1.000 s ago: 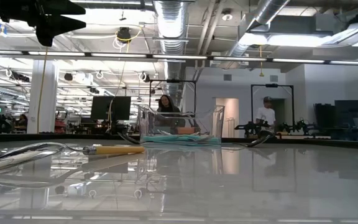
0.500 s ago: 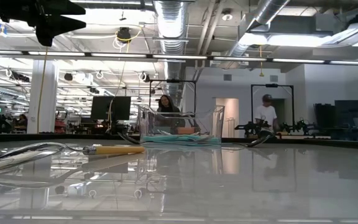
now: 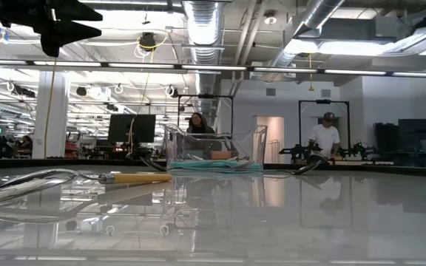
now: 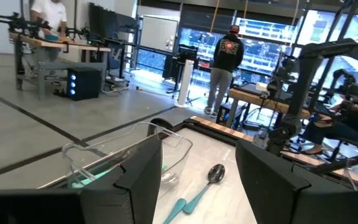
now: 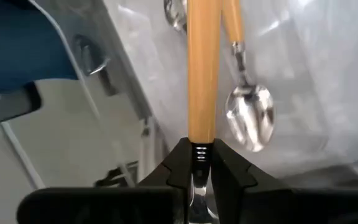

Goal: Sort silverware by color (type)
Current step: Put the right orange spoon into the bottom right transparent bin

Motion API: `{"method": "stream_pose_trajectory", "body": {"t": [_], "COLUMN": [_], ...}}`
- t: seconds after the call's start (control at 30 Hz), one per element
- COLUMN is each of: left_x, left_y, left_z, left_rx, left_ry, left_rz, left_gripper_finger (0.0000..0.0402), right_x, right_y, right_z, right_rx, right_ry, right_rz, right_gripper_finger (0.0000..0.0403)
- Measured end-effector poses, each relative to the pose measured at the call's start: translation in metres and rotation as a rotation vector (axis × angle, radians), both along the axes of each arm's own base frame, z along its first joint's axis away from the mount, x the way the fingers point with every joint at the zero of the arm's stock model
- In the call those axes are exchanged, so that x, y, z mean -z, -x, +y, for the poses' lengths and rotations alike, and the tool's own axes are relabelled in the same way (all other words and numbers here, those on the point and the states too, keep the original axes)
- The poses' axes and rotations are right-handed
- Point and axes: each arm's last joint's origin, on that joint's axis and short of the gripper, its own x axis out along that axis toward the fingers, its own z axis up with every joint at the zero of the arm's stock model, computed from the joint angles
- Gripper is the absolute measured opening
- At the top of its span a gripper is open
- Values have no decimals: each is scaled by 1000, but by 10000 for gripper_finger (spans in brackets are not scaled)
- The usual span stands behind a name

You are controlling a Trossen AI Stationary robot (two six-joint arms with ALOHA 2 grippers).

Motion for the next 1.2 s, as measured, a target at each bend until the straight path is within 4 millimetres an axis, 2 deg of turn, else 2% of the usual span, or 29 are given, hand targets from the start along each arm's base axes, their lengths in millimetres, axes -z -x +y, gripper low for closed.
{"method": "stream_pose_trajectory", "body": {"t": [0.47,1.0,1.2], "left_x": [-1,-1,-1], "left_y": [0,0,0], "left_z": [0,0,1], "left_rx": [-3,-4,-24], "left_ry": [30,24,23], "left_rz": [-24,-20,-17], "left_gripper_finger": [190,190,190], "right_x": [6,7,7], "right_y": [-13,-9,-11], "right_z": [-6,-11,-11], "right_rx": [-217,-242,-221], "right_ry": [158,220,234], "right_rz": [-116,-90,-141], "right_gripper_finger": [62,62,62]}}
